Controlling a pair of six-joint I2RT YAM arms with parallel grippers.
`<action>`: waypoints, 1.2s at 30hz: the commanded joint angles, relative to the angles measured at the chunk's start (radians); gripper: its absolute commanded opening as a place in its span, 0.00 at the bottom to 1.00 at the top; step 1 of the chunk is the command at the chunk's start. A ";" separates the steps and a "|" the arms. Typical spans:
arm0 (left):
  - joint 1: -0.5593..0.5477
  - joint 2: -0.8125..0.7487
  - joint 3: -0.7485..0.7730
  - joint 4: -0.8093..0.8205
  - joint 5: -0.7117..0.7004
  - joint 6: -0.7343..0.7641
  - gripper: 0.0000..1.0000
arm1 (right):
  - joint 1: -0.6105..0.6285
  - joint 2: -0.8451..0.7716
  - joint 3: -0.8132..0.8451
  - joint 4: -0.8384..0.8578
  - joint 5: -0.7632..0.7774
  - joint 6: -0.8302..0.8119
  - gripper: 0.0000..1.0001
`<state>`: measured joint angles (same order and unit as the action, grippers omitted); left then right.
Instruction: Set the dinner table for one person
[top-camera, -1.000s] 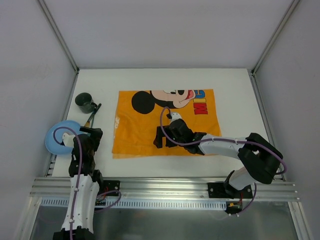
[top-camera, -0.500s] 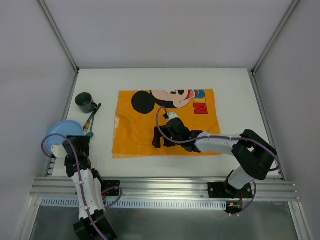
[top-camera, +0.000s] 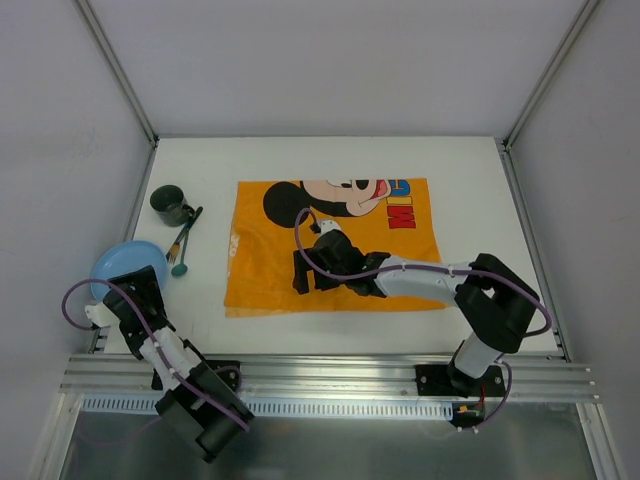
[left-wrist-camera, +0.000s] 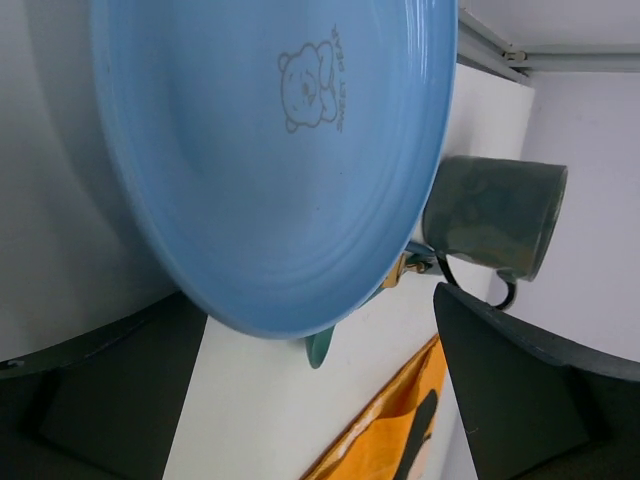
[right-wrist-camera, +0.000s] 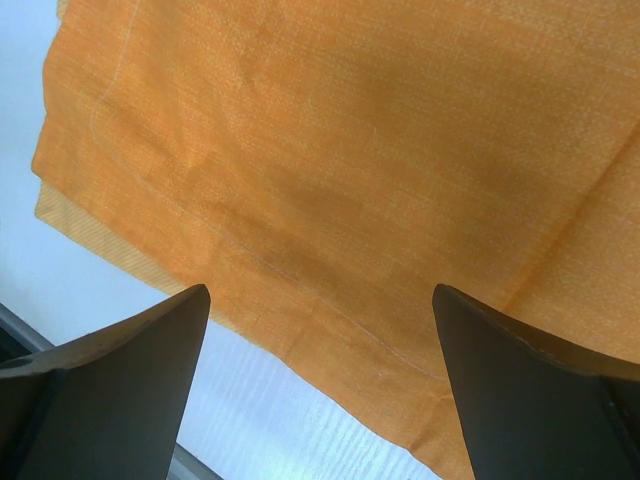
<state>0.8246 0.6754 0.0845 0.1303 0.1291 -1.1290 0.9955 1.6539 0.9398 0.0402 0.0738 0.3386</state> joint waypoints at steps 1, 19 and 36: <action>0.060 0.143 -0.132 0.141 0.078 -0.037 0.99 | 0.025 0.023 0.070 -0.075 0.047 -0.003 0.99; 0.123 0.601 -0.100 0.568 0.193 -0.040 0.21 | 0.040 0.119 0.168 -0.105 0.060 -0.001 0.99; 0.123 0.344 -0.097 0.419 0.153 0.023 0.00 | 0.040 0.122 0.154 -0.094 0.057 0.000 0.99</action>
<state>0.9436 1.1622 0.0559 0.6277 0.3264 -1.1542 1.0286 1.7786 1.0679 -0.0608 0.1177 0.3386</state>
